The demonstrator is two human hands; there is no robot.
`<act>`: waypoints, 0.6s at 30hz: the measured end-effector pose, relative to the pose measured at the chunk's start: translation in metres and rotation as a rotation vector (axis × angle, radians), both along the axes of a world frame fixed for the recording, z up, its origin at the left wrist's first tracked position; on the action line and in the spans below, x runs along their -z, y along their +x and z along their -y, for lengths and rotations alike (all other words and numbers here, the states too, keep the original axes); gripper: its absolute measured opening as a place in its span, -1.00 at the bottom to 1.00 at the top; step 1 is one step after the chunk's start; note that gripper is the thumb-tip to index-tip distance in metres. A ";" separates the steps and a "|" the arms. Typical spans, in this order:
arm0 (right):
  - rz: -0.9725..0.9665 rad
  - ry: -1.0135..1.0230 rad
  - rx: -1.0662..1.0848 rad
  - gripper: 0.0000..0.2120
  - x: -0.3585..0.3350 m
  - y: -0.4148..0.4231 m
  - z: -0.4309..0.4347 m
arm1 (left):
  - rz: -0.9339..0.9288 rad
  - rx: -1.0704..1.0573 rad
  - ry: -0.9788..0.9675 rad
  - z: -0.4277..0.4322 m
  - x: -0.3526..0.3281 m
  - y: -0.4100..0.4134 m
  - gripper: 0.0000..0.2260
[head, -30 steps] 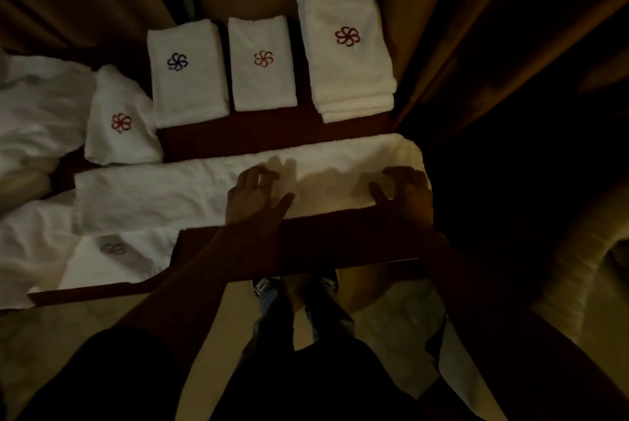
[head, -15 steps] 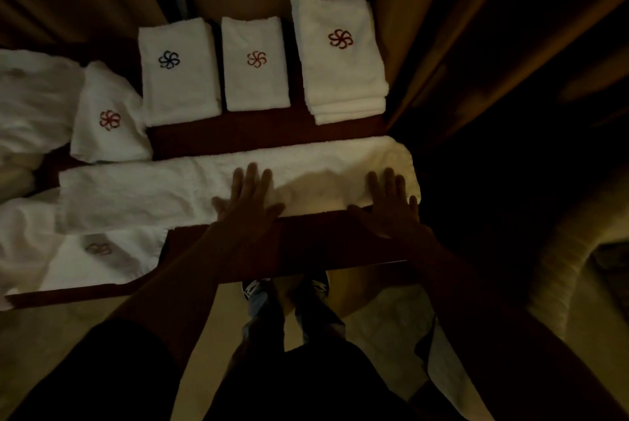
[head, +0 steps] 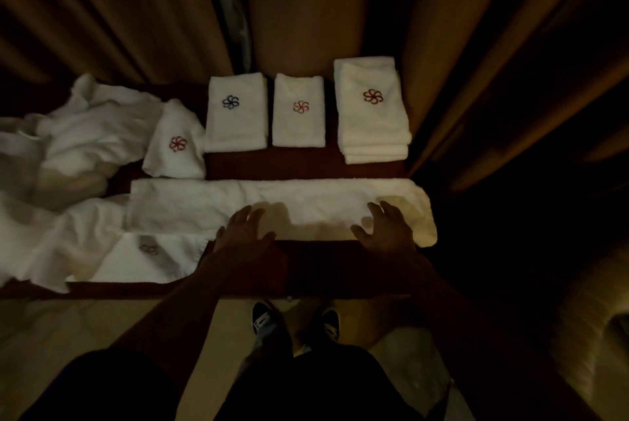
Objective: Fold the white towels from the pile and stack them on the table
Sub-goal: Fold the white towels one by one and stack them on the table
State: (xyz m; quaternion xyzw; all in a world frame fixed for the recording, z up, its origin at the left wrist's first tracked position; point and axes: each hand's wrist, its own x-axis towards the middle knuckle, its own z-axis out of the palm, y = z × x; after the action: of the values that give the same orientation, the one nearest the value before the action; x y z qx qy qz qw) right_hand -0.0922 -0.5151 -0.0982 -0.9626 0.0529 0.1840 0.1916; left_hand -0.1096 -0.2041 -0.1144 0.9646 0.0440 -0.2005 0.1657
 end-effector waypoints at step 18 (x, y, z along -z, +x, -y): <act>0.113 0.192 -0.445 -0.34 -0.046 0.034 -0.261 | 0.272 -0.254 -0.058 -0.208 -0.053 -0.006 -0.47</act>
State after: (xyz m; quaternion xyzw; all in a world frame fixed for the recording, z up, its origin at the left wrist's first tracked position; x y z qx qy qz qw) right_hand -0.0582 -0.2544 -0.0521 -0.9367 -0.1889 0.1718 0.2394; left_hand -0.1153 0.0040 -0.0610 0.9642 0.1371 -0.0469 0.2219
